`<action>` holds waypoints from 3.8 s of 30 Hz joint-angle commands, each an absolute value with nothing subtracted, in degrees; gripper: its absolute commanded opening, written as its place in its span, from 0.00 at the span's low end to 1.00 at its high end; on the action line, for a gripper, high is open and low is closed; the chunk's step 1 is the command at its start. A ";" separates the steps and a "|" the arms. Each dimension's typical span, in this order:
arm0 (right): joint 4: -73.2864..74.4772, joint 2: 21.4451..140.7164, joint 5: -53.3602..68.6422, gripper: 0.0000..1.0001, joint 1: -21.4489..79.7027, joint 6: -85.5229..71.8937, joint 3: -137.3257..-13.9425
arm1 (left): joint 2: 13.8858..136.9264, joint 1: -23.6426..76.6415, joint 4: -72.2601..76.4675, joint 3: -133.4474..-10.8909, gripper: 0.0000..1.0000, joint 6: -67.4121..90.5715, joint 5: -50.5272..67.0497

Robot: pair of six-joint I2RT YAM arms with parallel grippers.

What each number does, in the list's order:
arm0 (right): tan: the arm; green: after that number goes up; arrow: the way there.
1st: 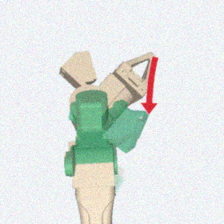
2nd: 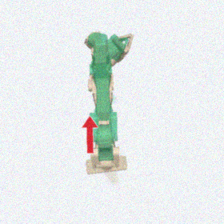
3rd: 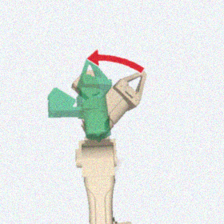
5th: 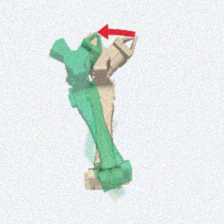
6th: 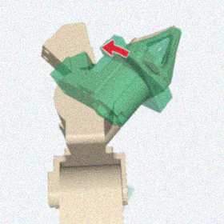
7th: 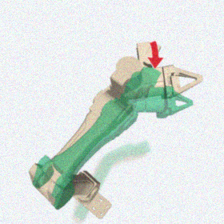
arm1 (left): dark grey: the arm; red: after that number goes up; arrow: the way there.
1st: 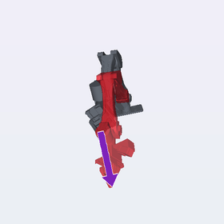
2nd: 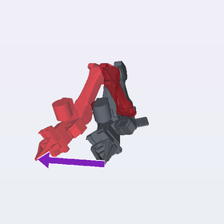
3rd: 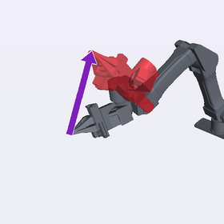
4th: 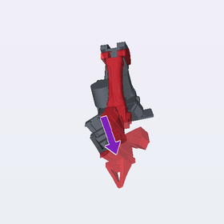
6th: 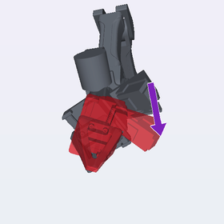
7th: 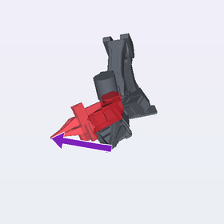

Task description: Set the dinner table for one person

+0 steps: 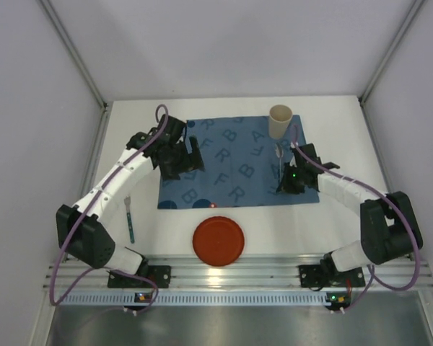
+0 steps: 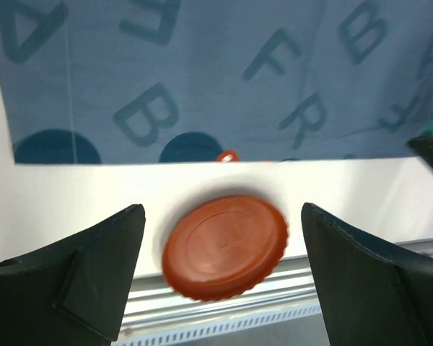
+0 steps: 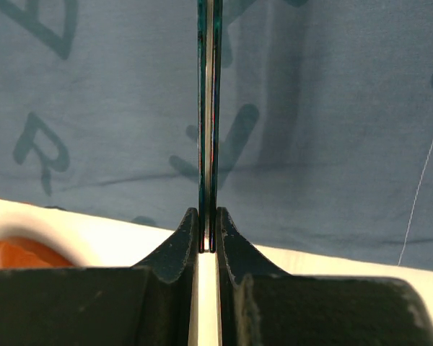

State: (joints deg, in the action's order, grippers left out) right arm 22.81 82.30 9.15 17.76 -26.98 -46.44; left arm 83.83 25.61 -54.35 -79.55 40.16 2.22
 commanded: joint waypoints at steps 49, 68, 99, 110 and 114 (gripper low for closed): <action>44.91 68.74 -9.41 0.69 15.73 -21.44 -56.61 | 93.66 32.26 -44.48 -75.72 0.00 28.47 17.42; 51.77 56.69 -6.33 0.71 15.73 -21.71 -54.14 | 123.93 25.67 -47.55 -104.51 0.00 33.75 6.86; 48.52 60.47 4.31 0.70 16.08 -21.01 -53.79 | 78.30 -13.09 -48.17 -54.77 0.98 32.61 -7.23; 49.13 61.52 3.87 0.70 17.40 -20.48 -53.97 | 85.34 -14.50 -42.10 -50.90 0.96 26.19 -6.15; 49.04 62.58 3.52 0.70 17.40 -20.13 -54.67 | 88.85 -14.68 -41.31 -50.45 0.91 25.75 -8.78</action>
State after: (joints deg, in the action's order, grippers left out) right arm 50.35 61.98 3.75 17.12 -20.95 -53.89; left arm 86.56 -14.22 -44.40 -51.20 27.18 -7.94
